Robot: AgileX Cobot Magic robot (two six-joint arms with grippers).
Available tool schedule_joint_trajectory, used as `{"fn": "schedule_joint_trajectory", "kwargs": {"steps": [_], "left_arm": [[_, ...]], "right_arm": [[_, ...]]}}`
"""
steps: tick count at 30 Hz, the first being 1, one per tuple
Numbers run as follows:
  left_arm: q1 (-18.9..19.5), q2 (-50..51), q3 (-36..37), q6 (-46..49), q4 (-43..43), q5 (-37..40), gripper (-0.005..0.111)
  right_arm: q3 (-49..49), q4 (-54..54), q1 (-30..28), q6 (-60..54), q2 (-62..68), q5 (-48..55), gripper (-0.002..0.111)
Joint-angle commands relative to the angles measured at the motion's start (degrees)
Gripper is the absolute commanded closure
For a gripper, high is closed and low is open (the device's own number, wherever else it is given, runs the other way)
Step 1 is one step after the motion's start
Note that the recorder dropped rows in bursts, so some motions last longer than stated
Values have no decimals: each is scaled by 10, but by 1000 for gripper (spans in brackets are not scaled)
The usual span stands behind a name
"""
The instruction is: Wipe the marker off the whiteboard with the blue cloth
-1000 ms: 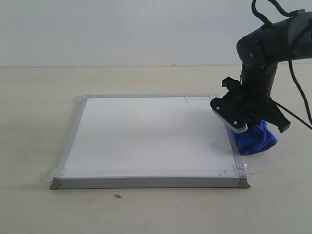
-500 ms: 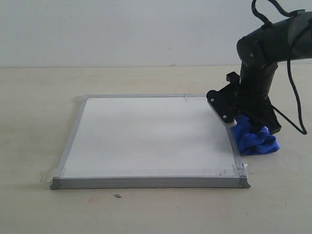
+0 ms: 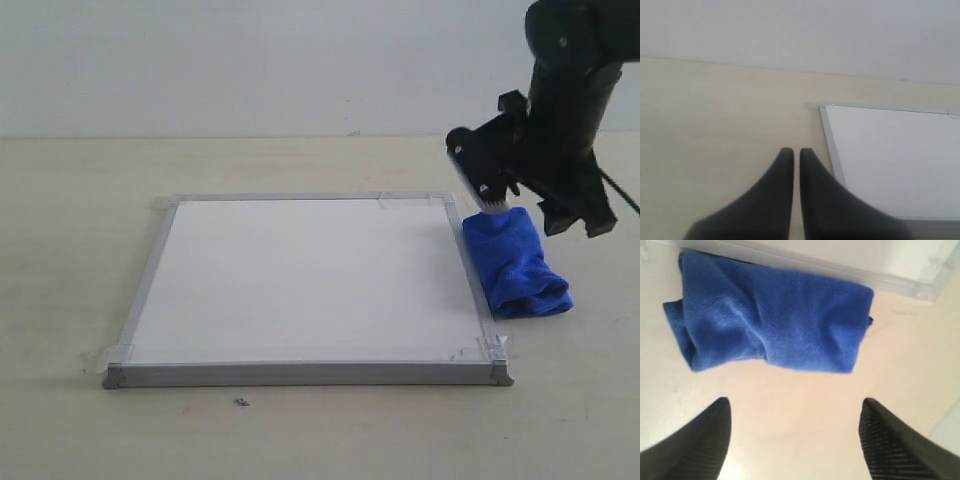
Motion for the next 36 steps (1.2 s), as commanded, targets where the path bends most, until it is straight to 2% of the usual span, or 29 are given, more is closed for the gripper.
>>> {"fn": "schedule_joint_trajectory", "kwargs": {"steps": [1, 6, 7, 9, 12, 14, 15, 16, 17, 20, 31, 36], "left_arm": [[1, -2, 2, 1, -3, -2, 102], [1, -2, 2, 1, -3, -2, 102], [1, -2, 2, 1, -3, -2, 102], [1, -2, 2, 1, -3, -2, 102], [1, -2, 2, 1, -3, -2, 102], [1, -2, 2, 1, -3, -2, 102], [1, -2, 2, 1, -3, -2, 102], [1, -2, 2, 1, -3, -2, 102], [1, -2, 2, 1, -3, -2, 102], [1, -2, 2, 1, -3, -2, 102], [1, -2, 2, 1, -3, -2, 102], [1, -2, 2, 1, -3, -2, 102]], "right_arm": [[0, 66, -3, 73, -82, 23, 45], [0, 125, -3, 224, -164, 28, 45], [0, 125, -3, 333, -192, 44, 45], [0, 120, -3, 472, -222, 104, 45], [0, 121, -3, 563, -240, 157, 45], [6, 124, -3, 619, -243, 157, 49], [16, 133, -3, 653, -245, 157, 60], [21, 137, -3, 656, -246, 157, 75], [24, 138, -3, 661, -246, 157, 84], [30, 138, -3, 664, -246, 157, 103], [32, 159, -3, 668, -271, 157, 106], [62, 160, -3, 705, -327, 157, 106]]}}
